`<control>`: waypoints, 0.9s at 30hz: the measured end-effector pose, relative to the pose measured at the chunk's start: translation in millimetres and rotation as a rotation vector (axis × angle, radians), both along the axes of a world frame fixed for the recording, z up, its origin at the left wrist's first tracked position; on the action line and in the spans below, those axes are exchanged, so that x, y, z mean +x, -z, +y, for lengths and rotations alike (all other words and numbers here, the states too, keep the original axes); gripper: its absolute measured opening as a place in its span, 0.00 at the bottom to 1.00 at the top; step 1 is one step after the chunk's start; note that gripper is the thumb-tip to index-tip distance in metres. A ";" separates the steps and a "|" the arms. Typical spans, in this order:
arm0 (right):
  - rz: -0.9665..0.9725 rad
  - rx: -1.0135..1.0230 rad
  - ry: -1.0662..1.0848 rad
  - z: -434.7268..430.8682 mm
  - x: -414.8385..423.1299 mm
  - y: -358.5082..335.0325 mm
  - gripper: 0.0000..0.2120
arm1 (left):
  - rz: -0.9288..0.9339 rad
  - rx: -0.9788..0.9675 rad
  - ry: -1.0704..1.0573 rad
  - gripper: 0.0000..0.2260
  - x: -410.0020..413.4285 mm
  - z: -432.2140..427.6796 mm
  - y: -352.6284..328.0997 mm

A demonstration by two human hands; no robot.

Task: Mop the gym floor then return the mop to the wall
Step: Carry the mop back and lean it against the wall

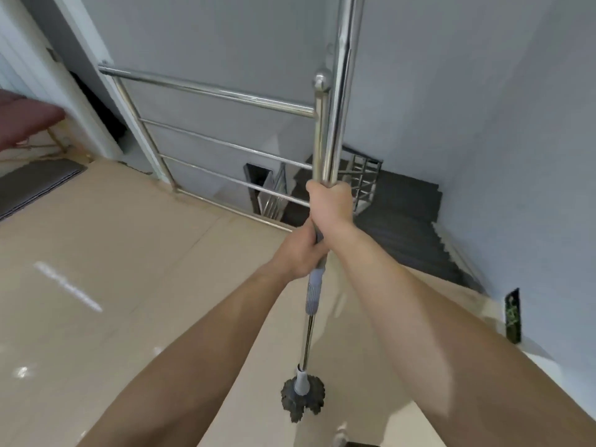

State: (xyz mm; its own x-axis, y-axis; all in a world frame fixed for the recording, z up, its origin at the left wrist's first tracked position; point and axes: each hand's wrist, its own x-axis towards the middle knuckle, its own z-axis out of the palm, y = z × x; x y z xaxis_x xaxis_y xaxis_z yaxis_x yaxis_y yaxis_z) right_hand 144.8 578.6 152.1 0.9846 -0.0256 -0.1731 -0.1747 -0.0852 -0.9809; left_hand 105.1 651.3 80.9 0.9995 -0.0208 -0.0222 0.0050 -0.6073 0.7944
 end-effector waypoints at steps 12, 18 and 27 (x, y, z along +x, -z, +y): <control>0.095 0.002 0.445 -306.4 29.9 16.6 0.12 | 0.092 0.080 0.583 0.17 77.3 -287.0 14.3; 0.114 -0.013 0.648 -405.4 17.9 29.7 0.16 | 0.117 0.057 0.874 0.12 85.0 -385.6 21.3; 0.150 0.012 1.160 -495.2 -38.8 39.6 0.12 | 0.243 0.123 1.309 0.22 68.5 -504.8 41.3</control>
State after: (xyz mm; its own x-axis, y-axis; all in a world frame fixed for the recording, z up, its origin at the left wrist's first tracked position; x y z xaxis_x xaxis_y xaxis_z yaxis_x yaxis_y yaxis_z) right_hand 106.0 83.4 112.6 0.3413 -0.8933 -0.2923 -0.2557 0.2110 -0.9434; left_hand 173.5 146.6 39.6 0.2154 -0.9393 -0.2669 -0.4995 -0.3408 0.7965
